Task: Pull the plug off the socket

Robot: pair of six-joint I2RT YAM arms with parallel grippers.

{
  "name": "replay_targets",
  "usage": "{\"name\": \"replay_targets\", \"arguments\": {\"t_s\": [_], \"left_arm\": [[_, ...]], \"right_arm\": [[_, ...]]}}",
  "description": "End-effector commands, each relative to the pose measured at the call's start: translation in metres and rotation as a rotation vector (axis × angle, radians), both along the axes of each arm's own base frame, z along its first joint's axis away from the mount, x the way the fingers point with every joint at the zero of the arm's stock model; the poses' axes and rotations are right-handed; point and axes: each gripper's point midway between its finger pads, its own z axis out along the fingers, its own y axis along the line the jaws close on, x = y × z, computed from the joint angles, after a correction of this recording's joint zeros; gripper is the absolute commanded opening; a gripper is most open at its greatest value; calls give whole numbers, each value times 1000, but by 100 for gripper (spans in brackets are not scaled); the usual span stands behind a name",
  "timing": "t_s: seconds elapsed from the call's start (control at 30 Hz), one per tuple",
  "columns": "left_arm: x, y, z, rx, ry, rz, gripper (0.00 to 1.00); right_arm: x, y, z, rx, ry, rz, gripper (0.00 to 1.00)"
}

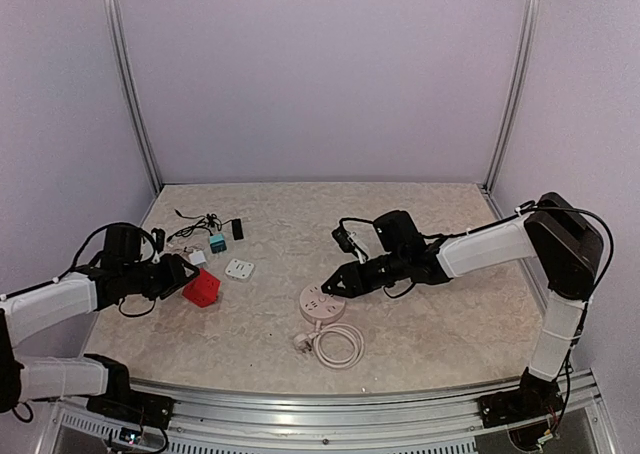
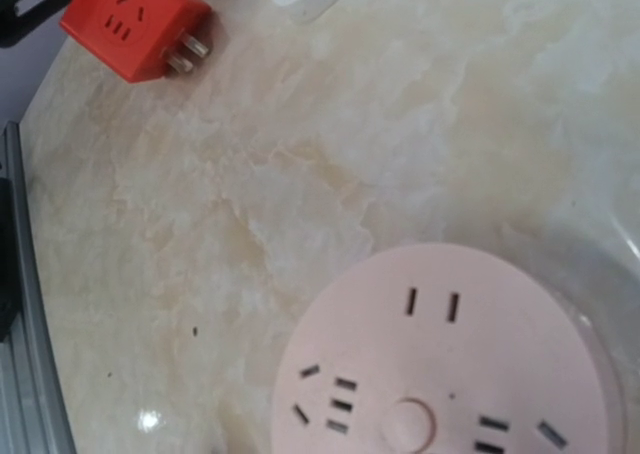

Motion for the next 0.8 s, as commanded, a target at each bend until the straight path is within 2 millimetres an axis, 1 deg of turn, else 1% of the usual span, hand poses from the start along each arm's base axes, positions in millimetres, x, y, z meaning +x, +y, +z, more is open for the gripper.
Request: {"name": "replay_targets", "arguments": {"t_s": [0.0, 0.13, 0.3, 0.47, 0.67, 0.77], "left_arm": [[-3, -7, -5, 38, 41, -37, 48], [-1, -4, -13, 53, 66, -26, 45], [0, -1, -29, 33, 117, -4, 43], [-1, 12, -40, -25, 148, 42, 35], [-3, 21, -43, -32, 154, 70, 34], [-3, 18, -37, -43, 127, 59, 34]], "right_arm": [[3, 1, 4, 9, -1, 8, 38], [3, 2, 4, 9, 0, 9, 37], [3, 1, 3, 5, -1, 9, 37], [3, -1, 5, 0, -8, 9, 36], [3, -2, 7, -1, -13, 7, 36], [2, -2, 7, 1, -10, 10, 36]]}}
